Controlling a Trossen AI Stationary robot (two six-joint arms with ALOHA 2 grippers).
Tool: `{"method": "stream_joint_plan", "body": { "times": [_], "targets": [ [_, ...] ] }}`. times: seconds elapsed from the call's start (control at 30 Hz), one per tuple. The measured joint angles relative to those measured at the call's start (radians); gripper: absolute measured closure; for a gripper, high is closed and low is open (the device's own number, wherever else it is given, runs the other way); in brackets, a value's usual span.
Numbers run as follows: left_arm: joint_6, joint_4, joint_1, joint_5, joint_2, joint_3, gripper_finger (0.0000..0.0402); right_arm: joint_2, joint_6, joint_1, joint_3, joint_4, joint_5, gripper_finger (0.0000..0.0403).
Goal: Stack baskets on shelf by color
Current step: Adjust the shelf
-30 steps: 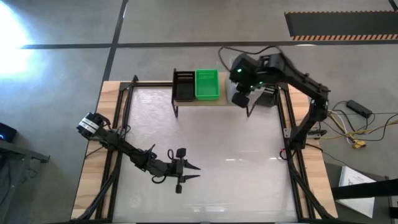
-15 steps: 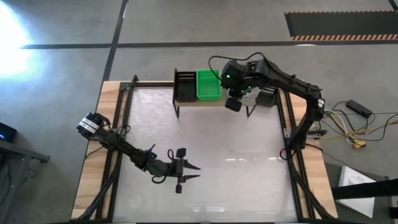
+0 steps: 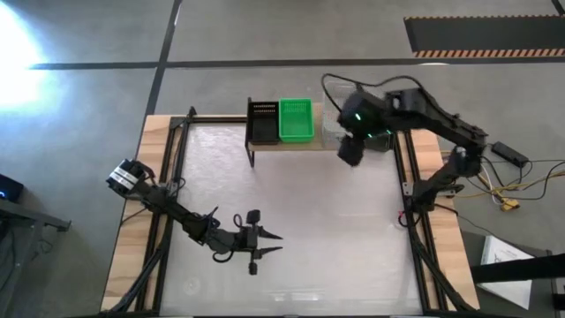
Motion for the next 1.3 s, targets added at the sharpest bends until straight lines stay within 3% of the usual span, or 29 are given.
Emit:
{"method": "stream_joint_plan", "body": {
  "times": [0.23, 0.4, 0.6, 0.77, 0.97, 1.07, 1.2, 1.3],
  "targets": [
    [-0.038, -0.194, -0.066, -0.320, -0.131, -0.019, 0.0297, -0.142, 0.310, 0.336, -0.270, 0.002, 0.209, 0.0243],
    [-0.136, -0.355, -0.050, -0.346, -0.196, -0.050, 0.0297, -0.248, 0.642, 0.581, -0.554, 0.010, 0.356, 0.0261],
    [-0.191, -0.359, 0.017, -0.361, -0.195, -0.141, 0.0297, -0.318, 1.025, 0.784, -0.914, 0.111, 0.491, 0.0269],
    [-0.218, -0.284, 0.114, -0.361, -0.201, -0.221, 0.0270, -0.321, 1.209, 0.834, -1.151, 0.280, 0.587, 0.0242],
    [-0.140, -0.173, 0.225, -0.379, -0.238, -0.268, 0.0178, -0.290, 1.303, 0.835, -1.331, 0.470, 0.711, 0.0193],
    [-0.105, -0.174, 0.249, -0.500, -0.274, -0.266, 0.0140, -0.272, 1.389, 0.835, -1.371, 0.478, 0.771, 0.0181],
    [-0.083, -0.175, 0.254, -0.726, -0.316, -0.266, 0.0126, -0.250, 1.463, 0.835, -1.398, 0.483, 0.818, 0.0177],
    [-0.078, -0.175, 0.286, -0.785, -0.323, -0.266, 0.0126, -0.233, 1.459, 0.835, -1.402, 0.509, 0.835, 0.0177]
  ]
}}
